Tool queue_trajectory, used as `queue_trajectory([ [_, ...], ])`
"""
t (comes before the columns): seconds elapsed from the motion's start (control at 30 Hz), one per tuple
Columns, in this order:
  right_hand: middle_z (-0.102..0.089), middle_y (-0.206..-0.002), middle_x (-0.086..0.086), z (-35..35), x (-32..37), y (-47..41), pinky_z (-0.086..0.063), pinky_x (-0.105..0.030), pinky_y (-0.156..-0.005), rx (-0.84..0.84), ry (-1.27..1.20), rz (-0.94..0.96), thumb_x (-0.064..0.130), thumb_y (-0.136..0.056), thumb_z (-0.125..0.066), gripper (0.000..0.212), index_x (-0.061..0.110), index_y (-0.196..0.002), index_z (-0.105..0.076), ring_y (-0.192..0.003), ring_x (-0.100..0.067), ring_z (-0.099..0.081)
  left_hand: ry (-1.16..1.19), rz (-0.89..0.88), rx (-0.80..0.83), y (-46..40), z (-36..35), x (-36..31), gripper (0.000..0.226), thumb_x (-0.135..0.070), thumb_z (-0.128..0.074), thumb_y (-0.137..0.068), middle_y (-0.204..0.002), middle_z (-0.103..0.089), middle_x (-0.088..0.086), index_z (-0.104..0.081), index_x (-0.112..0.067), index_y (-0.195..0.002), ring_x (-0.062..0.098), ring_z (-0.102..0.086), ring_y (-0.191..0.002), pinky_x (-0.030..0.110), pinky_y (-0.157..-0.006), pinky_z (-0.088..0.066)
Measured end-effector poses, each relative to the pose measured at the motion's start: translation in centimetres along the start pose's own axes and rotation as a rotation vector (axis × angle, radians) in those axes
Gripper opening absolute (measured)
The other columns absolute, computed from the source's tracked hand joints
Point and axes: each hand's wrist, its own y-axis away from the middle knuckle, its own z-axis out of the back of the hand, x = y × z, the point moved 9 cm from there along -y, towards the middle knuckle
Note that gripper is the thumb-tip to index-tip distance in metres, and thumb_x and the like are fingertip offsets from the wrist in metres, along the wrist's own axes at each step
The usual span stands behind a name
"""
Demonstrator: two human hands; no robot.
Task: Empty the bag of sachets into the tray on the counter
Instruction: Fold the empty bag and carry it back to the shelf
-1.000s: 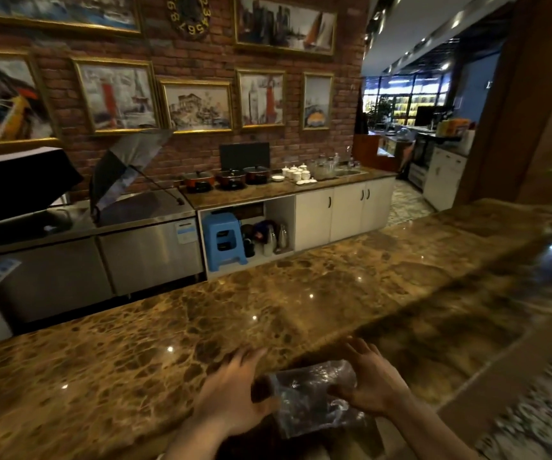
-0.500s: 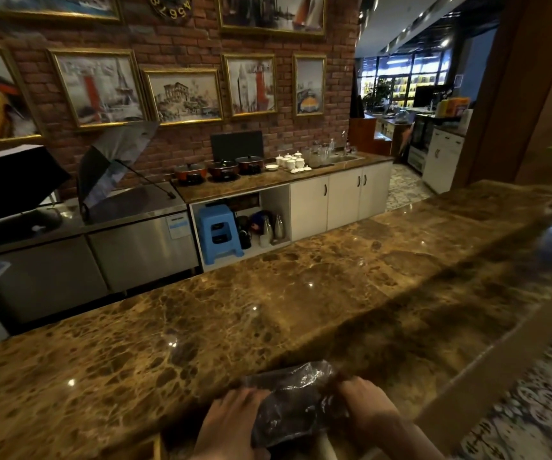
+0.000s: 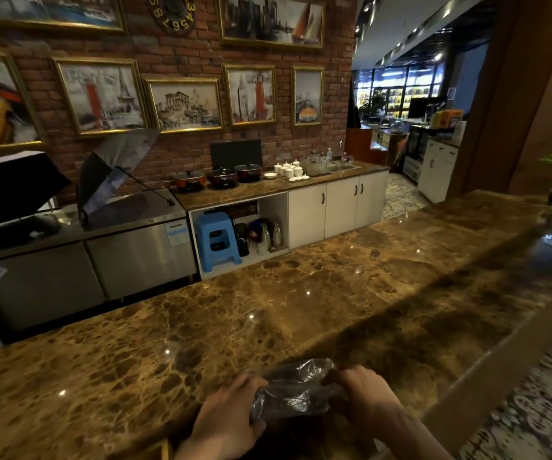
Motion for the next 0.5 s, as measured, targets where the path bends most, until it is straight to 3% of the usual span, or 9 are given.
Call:
queue_trajectory([
  [0.1, -0.07, -0.124, 0.009, 3.0, 1.2, 0.4, -0.054, -0.033, -0.093, -0.106, 0.007, 0.003, 0.036, -0.09, -0.063, 0.037, 0.04, -0.126, -0.063, -0.112, -0.017, -0.067, 0.012, -0.004, -0.027, -0.1, 2.9, 0.0, 0.061, -0.043, -0.065, -0.087, -0.154, -0.033, -0.021, -0.038, -0.043, -0.142, 0.015, -0.045, -0.135, 0.03, -0.11, -0.037],
  [0.2, -0.065, -0.131, 0.012, 6.7, 2.7, 0.7, -0.05, -0.031, -0.099, -0.205, 0.013, 0.03, 0.036, -0.091, -0.064, 0.037, 0.039, -0.128, -0.064, -0.121, -0.015, -0.062, 0.028, -0.043, -0.067, -0.6, 6.4, -0.3, 0.058, -0.042, -0.064, -0.086, -0.151, -0.038, -0.019, -0.041, -0.043, -0.139, 0.012, -0.043, -0.136, 0.029, -0.11, -0.039],
  [0.5, -0.062, -0.135, 0.011, 17.8, 5.6, 1.2, -0.048, -0.035, -0.102, -0.426, 0.112, 0.028, 0.039, -0.093, -0.062, 0.04, 0.04, -0.133, -0.057, -0.126, -0.016, -0.057, 0.06, -0.153, -0.265, -1.9, 18.4, -3.7, 0.066, -0.025, -0.07, -0.087, -0.154, -0.033, -0.019, -0.04, -0.044, -0.143, 0.007, -0.033, -0.141, 0.03, -0.117, -0.03],
])
